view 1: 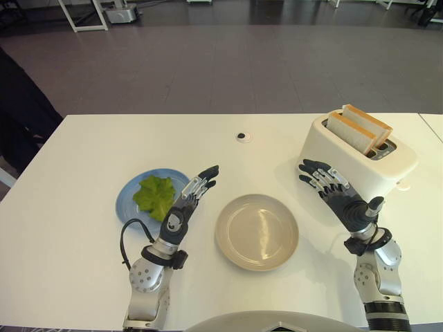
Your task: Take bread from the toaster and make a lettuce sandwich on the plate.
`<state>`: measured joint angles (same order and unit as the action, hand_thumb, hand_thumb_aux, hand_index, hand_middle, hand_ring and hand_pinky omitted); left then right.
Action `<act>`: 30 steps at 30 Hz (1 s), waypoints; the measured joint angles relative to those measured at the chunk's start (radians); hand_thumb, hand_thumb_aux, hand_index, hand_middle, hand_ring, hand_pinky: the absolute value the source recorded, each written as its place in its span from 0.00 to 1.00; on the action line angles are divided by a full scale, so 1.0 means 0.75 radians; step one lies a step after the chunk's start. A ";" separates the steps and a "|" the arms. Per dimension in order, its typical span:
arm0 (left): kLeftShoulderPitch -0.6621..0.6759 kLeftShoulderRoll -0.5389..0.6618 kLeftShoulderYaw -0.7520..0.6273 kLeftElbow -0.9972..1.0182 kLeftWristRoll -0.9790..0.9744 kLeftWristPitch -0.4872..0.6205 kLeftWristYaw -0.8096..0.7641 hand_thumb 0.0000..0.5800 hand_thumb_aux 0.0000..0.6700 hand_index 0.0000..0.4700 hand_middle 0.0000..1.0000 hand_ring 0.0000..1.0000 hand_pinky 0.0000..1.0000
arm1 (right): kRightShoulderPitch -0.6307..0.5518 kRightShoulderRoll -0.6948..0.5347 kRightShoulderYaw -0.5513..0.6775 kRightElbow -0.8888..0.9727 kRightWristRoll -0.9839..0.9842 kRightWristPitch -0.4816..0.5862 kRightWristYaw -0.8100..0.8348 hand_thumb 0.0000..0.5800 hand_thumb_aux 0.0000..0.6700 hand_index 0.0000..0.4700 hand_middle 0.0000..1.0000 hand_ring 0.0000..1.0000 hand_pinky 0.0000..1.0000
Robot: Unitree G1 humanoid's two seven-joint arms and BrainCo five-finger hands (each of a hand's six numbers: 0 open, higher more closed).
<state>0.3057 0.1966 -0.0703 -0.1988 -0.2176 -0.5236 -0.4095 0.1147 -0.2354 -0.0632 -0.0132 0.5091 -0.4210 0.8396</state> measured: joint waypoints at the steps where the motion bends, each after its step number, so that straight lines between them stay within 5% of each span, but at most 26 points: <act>1: 0.000 0.000 0.000 0.000 0.000 0.000 0.000 0.00 0.00 0.00 0.00 0.00 0.00 | 0.001 0.000 0.003 0.000 0.000 0.000 0.000 0.00 0.00 0.00 0.00 0.00 0.00; 10: 0.001 -0.004 -0.009 -0.003 0.001 0.000 -0.002 0.00 0.00 0.00 0.00 0.00 0.00 | -0.019 -0.051 -0.060 -0.122 -0.079 0.041 -0.128 0.00 0.00 0.00 0.00 0.00 0.00; 13: -0.013 -0.012 -0.036 0.002 0.002 0.005 -0.008 0.00 0.00 0.00 0.00 0.00 0.00 | -0.245 -0.318 -0.324 -0.179 -0.084 0.134 -0.269 0.00 0.00 0.00 0.00 0.00 0.00; 16: -0.012 -0.032 -0.054 0.003 0.017 0.007 -0.004 0.00 0.00 0.00 0.00 0.00 0.00 | -0.551 -0.652 -0.421 0.139 -0.342 0.153 -0.356 0.00 0.00 0.00 0.00 0.00 0.00; 17: -0.010 -0.032 -0.055 0.003 0.020 0.009 -0.002 0.00 0.00 0.00 0.00 0.00 0.00 | -0.602 -0.705 -0.395 0.252 -0.433 0.129 -0.383 0.28 0.15 0.15 0.00 0.00 0.00; 18: -0.010 -0.033 -0.060 0.002 0.026 0.009 -0.001 0.00 0.00 0.00 0.00 0.00 0.00 | -0.652 -0.747 -0.355 0.376 -0.531 0.108 -0.412 0.82 0.58 0.58 0.00 0.00 0.00; 20: -0.009 -0.036 -0.068 0.000 0.031 0.010 -0.001 0.00 0.00 0.00 0.00 0.00 0.00 | -0.750 -0.807 -0.246 0.611 -0.749 0.033 -0.502 0.73 0.48 0.48 0.00 0.00 0.00; 21: -0.009 -0.037 -0.077 -0.005 0.041 0.011 0.000 0.00 0.00 0.00 0.00 0.00 0.00 | -0.800 -0.834 -0.150 0.769 -0.914 -0.028 -0.589 0.42 0.24 0.24 0.00 0.00 0.00; 24: -0.009 -0.037 -0.089 -0.012 0.048 0.015 0.002 0.00 0.00 0.00 0.00 0.00 0.00 | -0.828 -0.835 -0.030 1.013 -1.072 -0.137 -0.707 0.29 0.16 0.16 0.00 0.00 0.00; 28: -0.009 -0.036 -0.093 -0.015 0.051 0.016 0.002 0.00 0.00 0.00 0.00 0.00 0.00 | -0.846 -0.835 0.015 1.161 -1.098 -0.246 -0.778 0.43 0.24 0.24 0.00 0.00 0.00; 30: -0.009 -0.034 -0.093 -0.017 0.051 0.016 0.002 0.00 0.00 0.00 0.00 0.00 0.00 | -0.860 -0.835 0.035 1.209 -1.100 -0.281 -0.792 0.73 0.48 0.48 0.00 0.00 0.00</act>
<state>0.2990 0.1708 -0.1403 -0.2114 -0.1797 -0.5112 -0.4083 -0.5303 -0.8612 -0.0368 0.8934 -0.3159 -0.6319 0.2455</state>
